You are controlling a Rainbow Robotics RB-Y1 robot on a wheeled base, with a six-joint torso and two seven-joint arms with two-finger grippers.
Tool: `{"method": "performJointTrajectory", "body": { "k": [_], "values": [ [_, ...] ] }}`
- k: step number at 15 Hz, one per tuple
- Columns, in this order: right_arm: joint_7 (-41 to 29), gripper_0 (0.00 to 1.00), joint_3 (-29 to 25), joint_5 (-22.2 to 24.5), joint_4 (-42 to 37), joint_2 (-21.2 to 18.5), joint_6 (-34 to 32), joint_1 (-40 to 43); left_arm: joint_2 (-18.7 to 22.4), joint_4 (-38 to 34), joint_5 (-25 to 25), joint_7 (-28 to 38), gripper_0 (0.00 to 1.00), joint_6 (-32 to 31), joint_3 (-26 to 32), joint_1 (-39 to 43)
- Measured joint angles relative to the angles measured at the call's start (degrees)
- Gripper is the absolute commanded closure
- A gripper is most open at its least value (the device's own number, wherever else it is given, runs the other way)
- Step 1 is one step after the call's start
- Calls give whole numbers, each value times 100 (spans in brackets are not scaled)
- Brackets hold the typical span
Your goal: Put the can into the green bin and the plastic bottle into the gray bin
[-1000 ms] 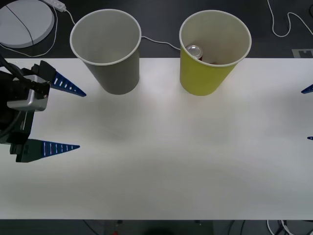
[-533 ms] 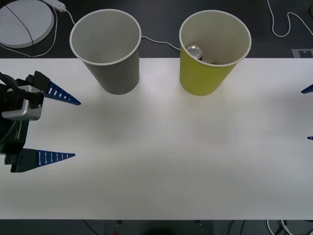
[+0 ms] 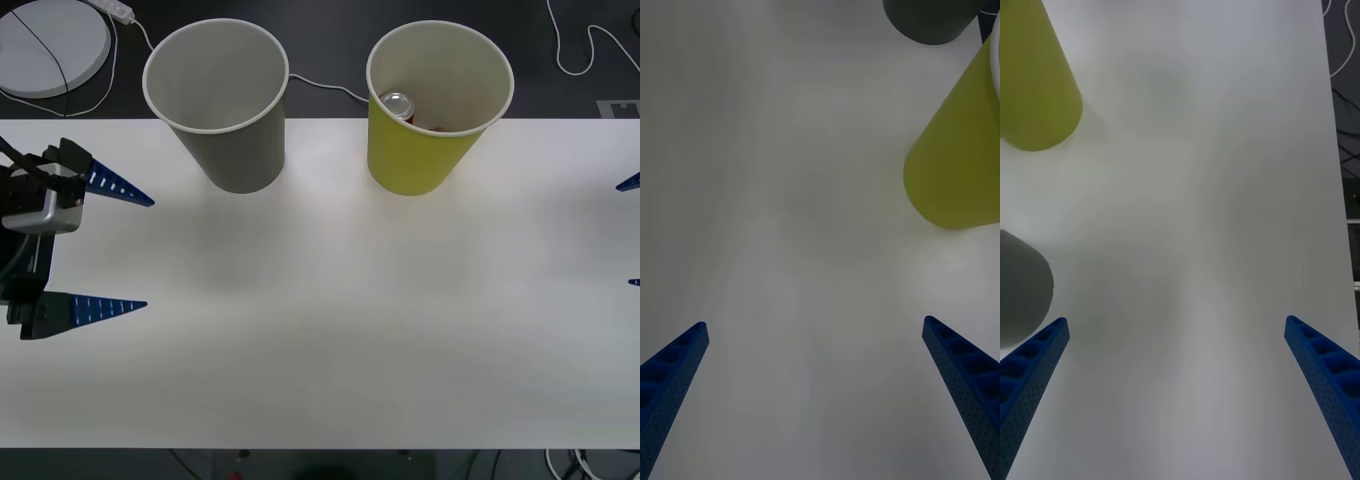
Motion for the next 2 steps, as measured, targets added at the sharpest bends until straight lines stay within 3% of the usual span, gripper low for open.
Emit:
{"method": "performJointTrajectory", "body": {
  "k": [2],
  "values": [
    [0,0,0,0,0,0,0,0,0,1,-1,0,0,0,0,0]
  ]
}}
